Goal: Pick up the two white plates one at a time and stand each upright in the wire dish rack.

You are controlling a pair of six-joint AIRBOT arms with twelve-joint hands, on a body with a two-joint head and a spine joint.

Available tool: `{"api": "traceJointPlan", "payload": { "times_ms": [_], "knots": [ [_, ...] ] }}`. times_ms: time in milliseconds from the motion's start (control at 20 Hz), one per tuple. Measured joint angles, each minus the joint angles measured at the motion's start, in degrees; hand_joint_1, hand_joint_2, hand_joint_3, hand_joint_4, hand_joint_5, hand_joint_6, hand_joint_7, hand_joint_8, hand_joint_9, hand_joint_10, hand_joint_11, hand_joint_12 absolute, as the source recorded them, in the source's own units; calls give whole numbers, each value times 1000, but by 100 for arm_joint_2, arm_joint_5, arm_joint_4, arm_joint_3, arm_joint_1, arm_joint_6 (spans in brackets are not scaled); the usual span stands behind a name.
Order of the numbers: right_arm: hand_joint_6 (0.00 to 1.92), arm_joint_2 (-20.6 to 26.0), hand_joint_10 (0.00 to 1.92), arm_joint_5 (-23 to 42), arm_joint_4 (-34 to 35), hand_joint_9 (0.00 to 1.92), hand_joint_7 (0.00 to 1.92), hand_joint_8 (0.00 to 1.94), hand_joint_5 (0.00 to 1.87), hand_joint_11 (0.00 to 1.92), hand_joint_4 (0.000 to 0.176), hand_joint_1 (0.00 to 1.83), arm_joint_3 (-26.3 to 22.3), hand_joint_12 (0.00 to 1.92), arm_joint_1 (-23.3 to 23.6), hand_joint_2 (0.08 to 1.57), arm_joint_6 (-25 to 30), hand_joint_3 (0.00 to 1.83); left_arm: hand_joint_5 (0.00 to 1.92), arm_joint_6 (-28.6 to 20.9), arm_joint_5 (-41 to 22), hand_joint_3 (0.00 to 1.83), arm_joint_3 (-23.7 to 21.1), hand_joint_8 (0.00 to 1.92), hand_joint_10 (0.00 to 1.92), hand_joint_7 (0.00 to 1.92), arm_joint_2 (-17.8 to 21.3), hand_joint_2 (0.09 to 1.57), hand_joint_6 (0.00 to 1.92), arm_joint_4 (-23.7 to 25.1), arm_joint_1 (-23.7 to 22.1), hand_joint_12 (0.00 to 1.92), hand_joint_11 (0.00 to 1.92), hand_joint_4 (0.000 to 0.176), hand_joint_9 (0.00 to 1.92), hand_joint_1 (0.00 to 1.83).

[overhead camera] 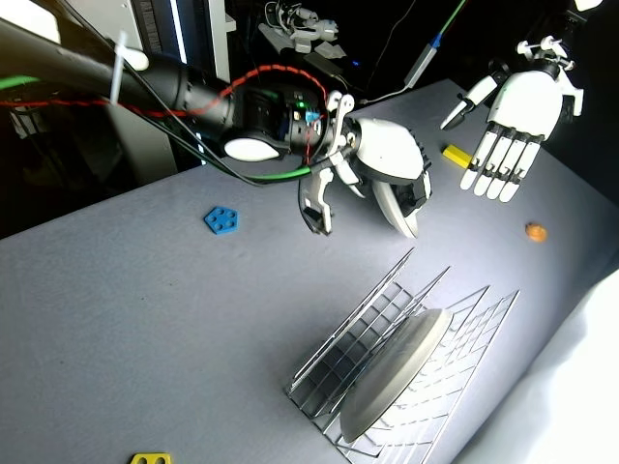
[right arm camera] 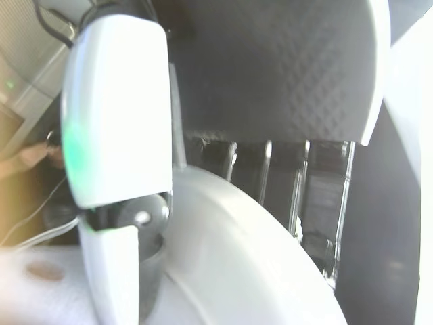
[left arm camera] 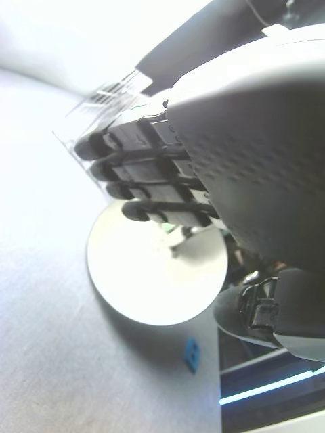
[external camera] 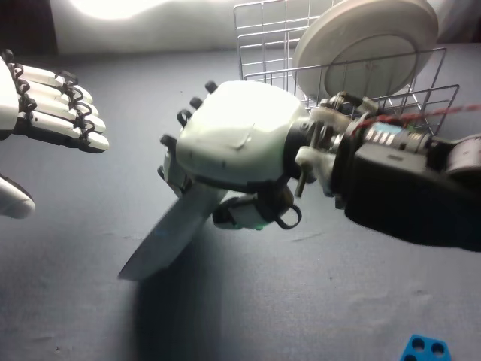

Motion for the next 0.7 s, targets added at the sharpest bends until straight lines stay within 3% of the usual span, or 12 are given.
{"api": "traceJointPlan", "payload": {
  "times_ms": [100,200,300,500,550,700],
  "knots": [
    [1001,229,43,-140,210,1174,1078,763,1015,769,10,1232,-229,911,234,1092,13,0,136,0,9,0,7,0,0,119,0,1160,1,0,66,147,0,0,93,0],
    [988,411,37,-238,407,1173,1066,779,1023,761,11,1231,-400,908,404,1092,24,0,175,2,-13,2,17,0,0,159,0,1166,2,35,81,245,0,0,132,0],
    [984,640,24,-407,892,1179,1060,804,1019,745,21,1227,-562,901,643,1094,33,0,182,2,-7,1,39,0,0,160,-2,1164,4,13,116,250,0,0,133,0],
    [932,1106,11,-914,1753,1185,1082,792,1036,762,29,1231,-802,876,1180,1085,116,0,139,13,-17,0,70,2,3,117,-2,1156,0,2,247,132,0,0,91,0],
    [918,1176,8,-1005,1923,1182,1087,786,1045,744,28,1233,-822,859,1285,1081,120,0,173,15,-20,0,74,0,0,148,-2,1165,0,48,275,238,0,0,129,0],
    [988,1427,1,-1331,2470,1166,1046,831,1014,715,20,1226,-826,865,1679,1097,125,1,164,22,-2,1,85,1,0,147,-2,1168,1,92,330,239,0,0,123,0]
  ]
}}
